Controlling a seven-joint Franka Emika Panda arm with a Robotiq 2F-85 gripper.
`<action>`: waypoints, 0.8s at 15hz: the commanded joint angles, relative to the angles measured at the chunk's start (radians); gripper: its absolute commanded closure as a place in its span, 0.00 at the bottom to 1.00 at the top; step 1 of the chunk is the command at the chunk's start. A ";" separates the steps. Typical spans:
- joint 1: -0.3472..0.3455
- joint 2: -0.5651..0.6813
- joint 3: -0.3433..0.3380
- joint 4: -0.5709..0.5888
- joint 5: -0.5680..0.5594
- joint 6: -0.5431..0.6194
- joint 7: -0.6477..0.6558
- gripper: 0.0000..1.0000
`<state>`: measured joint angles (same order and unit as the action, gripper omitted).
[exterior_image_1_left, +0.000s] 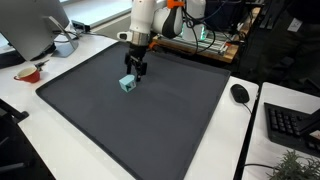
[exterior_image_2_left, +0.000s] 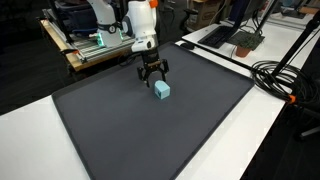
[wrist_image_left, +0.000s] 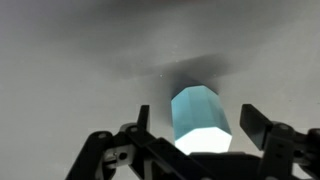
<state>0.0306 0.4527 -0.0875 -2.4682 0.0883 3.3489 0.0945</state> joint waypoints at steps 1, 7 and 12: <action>-0.015 0.017 0.017 0.036 -0.015 -0.054 -0.026 0.10; -0.049 0.028 0.057 0.056 -0.037 -0.062 -0.051 0.39; -0.044 0.034 0.046 0.065 -0.033 -0.068 -0.065 0.79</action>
<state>0.0014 0.4708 -0.0450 -2.4271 0.0743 3.3011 0.0403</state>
